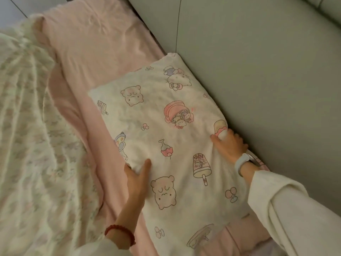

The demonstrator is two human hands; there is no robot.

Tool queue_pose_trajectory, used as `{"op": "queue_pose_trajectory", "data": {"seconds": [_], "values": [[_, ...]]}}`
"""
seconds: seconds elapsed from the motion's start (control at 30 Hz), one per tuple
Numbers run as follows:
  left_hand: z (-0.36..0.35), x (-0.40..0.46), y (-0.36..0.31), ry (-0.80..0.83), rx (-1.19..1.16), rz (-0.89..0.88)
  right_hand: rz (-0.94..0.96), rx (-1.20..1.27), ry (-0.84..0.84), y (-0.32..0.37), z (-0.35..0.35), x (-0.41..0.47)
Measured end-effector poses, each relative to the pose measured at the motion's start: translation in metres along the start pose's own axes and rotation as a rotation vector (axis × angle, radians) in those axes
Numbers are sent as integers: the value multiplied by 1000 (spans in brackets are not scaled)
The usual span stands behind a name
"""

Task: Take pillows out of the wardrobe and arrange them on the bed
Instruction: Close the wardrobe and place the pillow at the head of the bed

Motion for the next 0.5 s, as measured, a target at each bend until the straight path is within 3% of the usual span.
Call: {"op": "queue_pose_trajectory", "data": {"seconds": [0.13, 0.27, 0.4, 0.5], "values": [[19, -20, -18, -209, 120, -279, 123, 207, -163, 11, -3, -25], [29, -35, 6, -153, 160, -210, 143, 259, -322, -13, -3, -57], [14, -34, 40, 31, 289, 102, 22, 8, -185, -54, -7, -57], [17, -26, 39, -80, 288, -6, 110, 21, -234, -64, -4, -53]]}}
Point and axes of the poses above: each hand's wrist, its own x-axis towards the middle knuckle, its own z-axis out of the back of the hand, y = z × x, the point moved 1 cm from there along x, towards the middle knuckle, and after that the axes turned 7 degrees about y, right-handed, at the moved point
